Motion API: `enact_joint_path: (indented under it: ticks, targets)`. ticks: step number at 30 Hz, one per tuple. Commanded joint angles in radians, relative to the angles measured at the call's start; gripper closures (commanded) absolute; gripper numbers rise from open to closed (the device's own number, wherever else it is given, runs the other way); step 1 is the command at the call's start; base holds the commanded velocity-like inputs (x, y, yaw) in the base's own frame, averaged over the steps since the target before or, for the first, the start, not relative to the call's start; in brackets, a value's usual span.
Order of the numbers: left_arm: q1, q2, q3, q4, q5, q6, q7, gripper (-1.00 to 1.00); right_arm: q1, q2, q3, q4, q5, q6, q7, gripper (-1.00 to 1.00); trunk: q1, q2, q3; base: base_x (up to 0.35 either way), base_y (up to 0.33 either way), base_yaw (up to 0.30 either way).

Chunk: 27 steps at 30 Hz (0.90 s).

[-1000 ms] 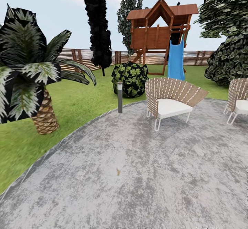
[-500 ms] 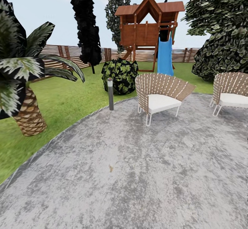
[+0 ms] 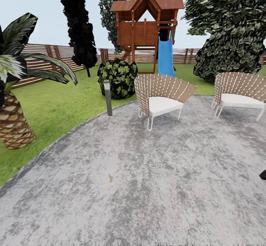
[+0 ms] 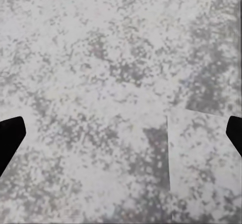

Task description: In the garden, pick up the pesticide atomizer on the floor and spray pesticide onto both trees until each tree trunk is fully covered.

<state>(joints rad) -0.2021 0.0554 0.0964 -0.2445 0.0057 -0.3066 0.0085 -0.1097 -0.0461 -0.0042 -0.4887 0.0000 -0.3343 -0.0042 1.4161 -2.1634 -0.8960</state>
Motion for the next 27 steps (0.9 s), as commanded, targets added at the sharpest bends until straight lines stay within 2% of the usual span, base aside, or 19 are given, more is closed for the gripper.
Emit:
enact_joint_path:
  ticks: [1,6,27]
  targets:
    - [0.0,0.0,0.002,0.001,0.0,-0.003,0.001,-1.0,-0.001,0.0,0.0,0.001,0.0,-0.003,0.0,-1.0,0.004,-0.008,-0.005,0.0,0.0,-0.193]
    - [0.0,0.0,0.002,0.001,0.0,-0.003,0.001,-1.0,-0.001,0.0,0.0,0.0,0.0,-0.003,0.0,-1.0,0.023,-0.043,-0.027,0.0,0.0,-0.193]
    - [0.0,0.0,0.002,0.001,0.0,-0.003,0.001,-1.0,-0.001,0.0,0.0,-0.001,0.0,-0.003,0.0,-1.0,0.023,-0.043,-0.054,0.0,0.0,-0.201]
